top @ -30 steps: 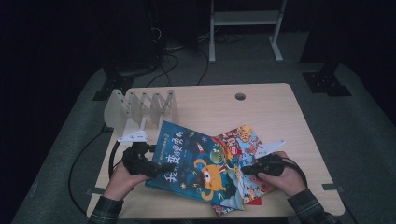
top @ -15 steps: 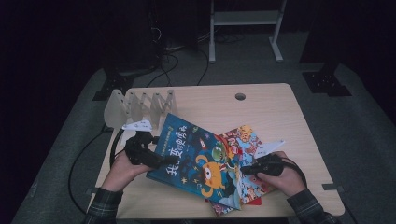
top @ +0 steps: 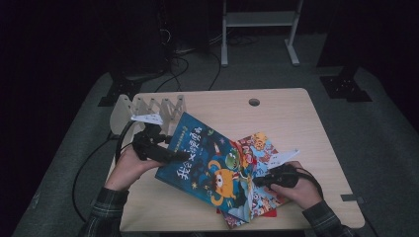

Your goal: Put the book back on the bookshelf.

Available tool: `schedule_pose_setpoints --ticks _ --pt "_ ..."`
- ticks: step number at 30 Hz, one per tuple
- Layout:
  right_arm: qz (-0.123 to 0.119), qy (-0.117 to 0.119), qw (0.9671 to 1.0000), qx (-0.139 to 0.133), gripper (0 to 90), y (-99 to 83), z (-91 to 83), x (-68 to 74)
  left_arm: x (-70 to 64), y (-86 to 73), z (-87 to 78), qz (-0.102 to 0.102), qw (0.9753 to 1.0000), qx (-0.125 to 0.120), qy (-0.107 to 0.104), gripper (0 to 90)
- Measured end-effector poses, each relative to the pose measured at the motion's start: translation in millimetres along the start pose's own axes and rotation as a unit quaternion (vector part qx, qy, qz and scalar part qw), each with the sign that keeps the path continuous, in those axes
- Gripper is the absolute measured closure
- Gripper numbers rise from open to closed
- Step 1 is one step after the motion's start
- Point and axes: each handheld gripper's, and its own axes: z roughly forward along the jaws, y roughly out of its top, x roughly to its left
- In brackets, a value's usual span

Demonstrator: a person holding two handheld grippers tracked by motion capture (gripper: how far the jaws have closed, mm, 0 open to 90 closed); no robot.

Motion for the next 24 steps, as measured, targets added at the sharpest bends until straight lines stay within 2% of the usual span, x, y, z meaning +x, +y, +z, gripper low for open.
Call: schedule_pose_setpoints --ticks 13,24 --pt "-0.004 0.004 1.0000 0.002 88.5 3.8 4.4 8.5 1.9 21.8 -3.8 -0.013 0.9998 0.014 0.007 30.1" --pt "-0.003 0.010 0.9999 -0.001 88.1 7.8 9.9 15.0 8.4 44.1 -2.9 -0.005 0.9995 0.027 0.014 39.3"
